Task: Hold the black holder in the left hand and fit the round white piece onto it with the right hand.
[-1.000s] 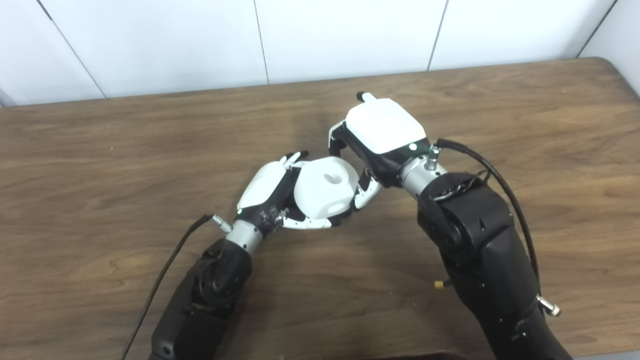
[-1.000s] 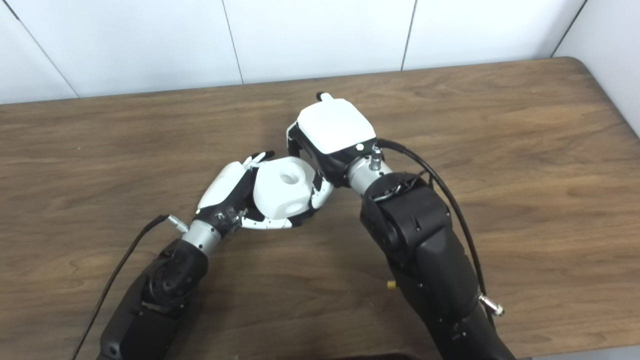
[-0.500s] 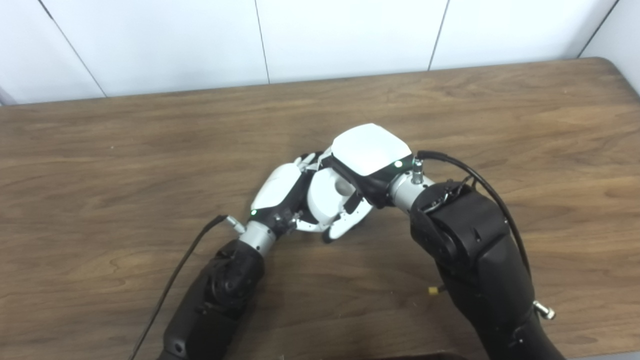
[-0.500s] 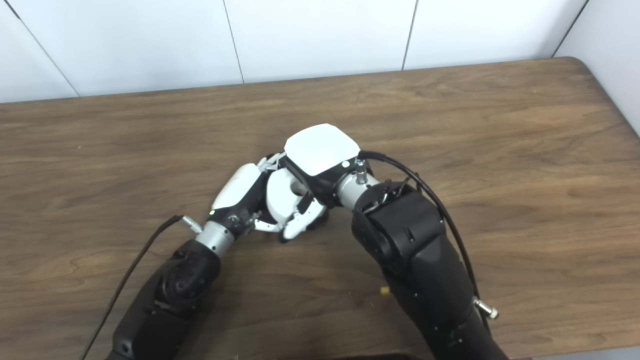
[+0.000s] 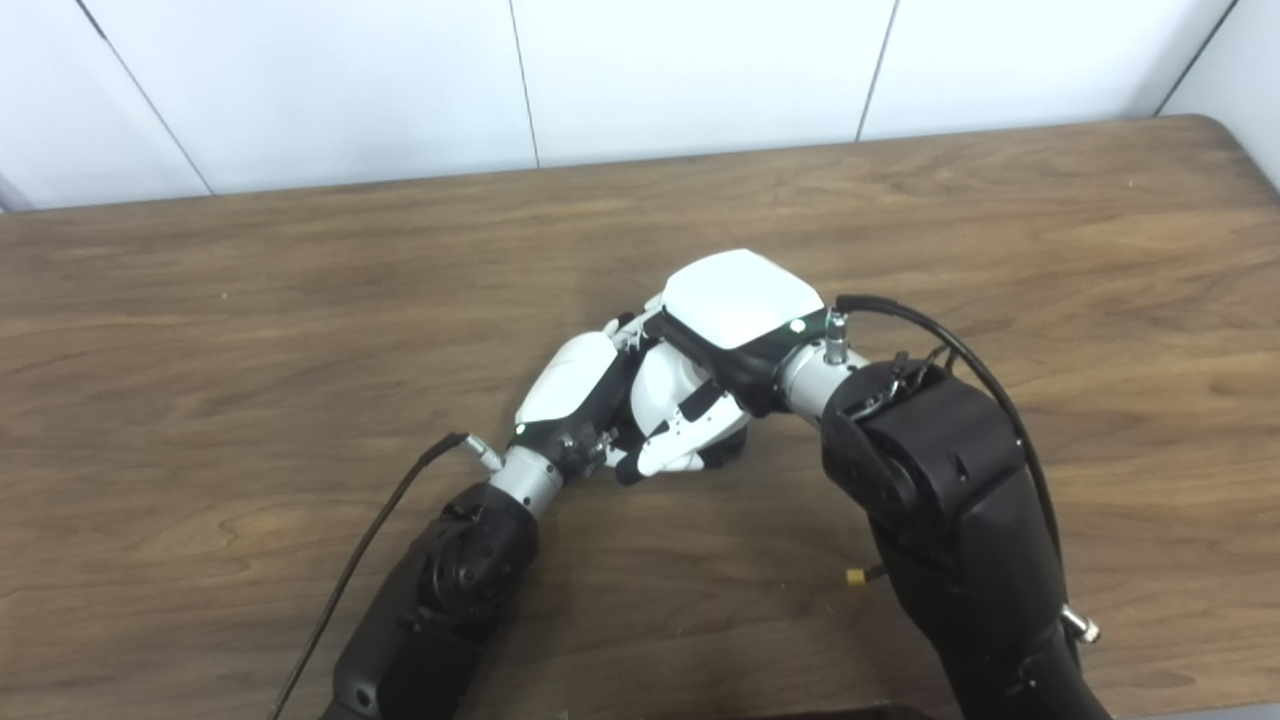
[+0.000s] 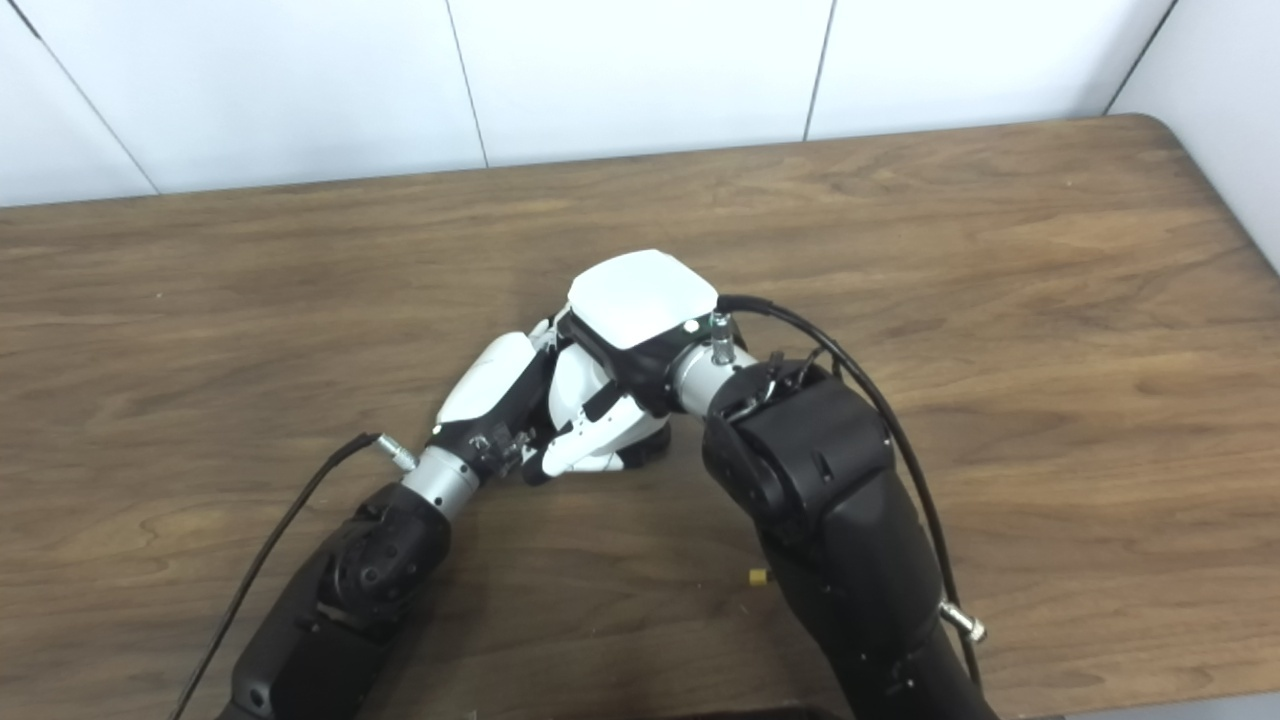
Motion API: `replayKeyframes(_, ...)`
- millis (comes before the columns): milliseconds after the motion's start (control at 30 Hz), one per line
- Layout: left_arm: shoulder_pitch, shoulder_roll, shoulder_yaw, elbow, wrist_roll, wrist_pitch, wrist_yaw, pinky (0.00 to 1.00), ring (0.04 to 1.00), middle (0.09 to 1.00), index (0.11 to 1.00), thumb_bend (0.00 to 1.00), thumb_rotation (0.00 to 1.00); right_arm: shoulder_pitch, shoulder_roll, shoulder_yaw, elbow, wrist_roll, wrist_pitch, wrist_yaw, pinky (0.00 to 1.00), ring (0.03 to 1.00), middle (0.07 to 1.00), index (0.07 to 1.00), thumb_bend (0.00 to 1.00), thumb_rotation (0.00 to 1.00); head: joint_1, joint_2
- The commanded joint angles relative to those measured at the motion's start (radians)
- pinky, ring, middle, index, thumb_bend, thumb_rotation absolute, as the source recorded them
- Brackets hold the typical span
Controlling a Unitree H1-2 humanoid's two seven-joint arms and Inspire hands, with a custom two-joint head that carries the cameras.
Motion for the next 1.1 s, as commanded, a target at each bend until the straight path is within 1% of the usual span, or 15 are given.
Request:
replayKeyframes(0, 0.010, 0.006, -0.021, 0.011, 0.020, 0.000, -0.023, 1.00, 0.970, 0.817, 0.485, 0.52, 0.05, -0.027, 0.003, -0.013, -0.038, 0.013, -0.018, -0.006, 0.76, 0.892, 0.858, 0.757, 1.00, 0.77, -0.004, -0.012)
replayKeyframes(33, 0.011, 0.006, -0.024, 0.010, 0.025, 0.001, -0.023, 1.00, 0.973, 0.820, 0.485, 0.52, 0.05, -0.025, 0.000, -0.014, -0.038, 0.016, -0.020, -0.008, 0.77, 0.898, 0.864, 0.759, 1.00, 0.77, -0.004, -0.012)
replayKeyframes(100, 0.016, 0.005, -0.026, 0.009, 0.023, -0.009, -0.017, 1.00, 0.973, 0.821, 0.486, 0.52, 0.06, -0.013, -0.019, -0.013, -0.031, 0.028, -0.041, -0.052, 0.78, 0.902, 0.869, 0.763, 1.00, 0.78, -0.001, -0.021)
replayKeyframes(167, 0.021, 0.002, -0.029, 0.007, 0.019, -0.015, -0.014, 1.00, 0.971, 0.815, 0.486, 0.52, 0.06, 0.001, -0.031, -0.014, -0.021, 0.036, -0.061, -0.095, 0.82, 0.921, 0.889, 0.783, 0.99, 0.80, 0.003, -0.029)
replayKeyframes(233, 0.023, 0.002, -0.034, 0.005, 0.022, -0.016, -0.016, 1.00, 0.974, 0.814, 0.486, 0.52, 0.06, 0.015, -0.035, -0.017, -0.012, 0.045, -0.064, -0.127, 0.91, 0.976, 0.943, 0.858, 0.96, 0.83, 0.005, -0.030)
replayKeyframes(333, 0.025, -0.002, -0.036, -0.004, 0.024, 0.002, -0.027, 1.00, 0.980, 0.820, 0.487, 0.52, 0.06, 0.027, -0.032, -0.023, -0.004, 0.055, -0.063, -0.156, 0.97, 0.998, 0.980, 0.922, 0.94, 0.83, 0.009, -0.033)
replayKeyframes(433, 0.025, -0.006, -0.038, -0.007, 0.024, 0.005, -0.026, 1.00, 0.977, 0.820, 0.487, 0.52, 0.06, 0.035, -0.034, -0.026, 0.004, 0.063, -0.066, -0.179, 0.98, 1.000, 0.997, 0.956, 0.93, 0.82, 0.017, -0.041)
replayKeyframes(533, 0.026, -0.010, -0.038, 0.004, 0.020, -0.006, -0.019, 1.00, 0.973, 0.814, 0.485, 0.52, 0.06, 0.038, -0.042, -0.025, 0.010, 0.068, -0.074, -0.198, 1.00, 1.000, 1.000, 0.975, 0.93, 0.81, 0.022, -0.048)
replayKeyframes(700, 0.030, -0.016, -0.038, 0.016, 0.019, -0.015, -0.009, 1.00, 0.964, 0.802, 0.483, 0.52, 0.05, 0.038, -0.055, -0.023, 0.024, 0.068, -0.093, -0.244, 1.00, 1.000, 1.000, 0.995, 0.93, 0.83, 0.026, -0.052)
replayKeyframes(900, 0.030, -0.017, -0.035, 0.019, 0.014, -0.014, -0.013, 1.00, 0.968, 0.805, 0.483, 0.52, 0.06, 0.031, -0.061, -0.021, 0.024, 0.077, -0.092, -0.249, 1.00, 1.000, 1.000, 1.000, 0.92, 0.82, 0.028, -0.054)
replayKeyframes(1000, 0.028, -0.013, -0.035, 0.025, 0.014, -0.027, -0.009, 1.00, 0.966, 0.801, 0.483, 0.52, 0.06, 0.026, -0.059, -0.023, 0.021, 0.084, -0.090, -0.250, 1.00, 1.000, 1.000, 0.999, 0.93, 0.83, 0.030, -0.055)
replayKeyframes(1067, 0.027, -0.012, -0.034, 0.031, 0.013, -0.033, -0.008, 1.00, 0.967, 0.802, 0.483, 0.52, 0.06, 0.021, -0.057, -0.028, 0.017, 0.096, -0.086, -0.251, 1.00, 1.000, 1.000, 0.982, 0.93, 0.82, 0.027, -0.056)
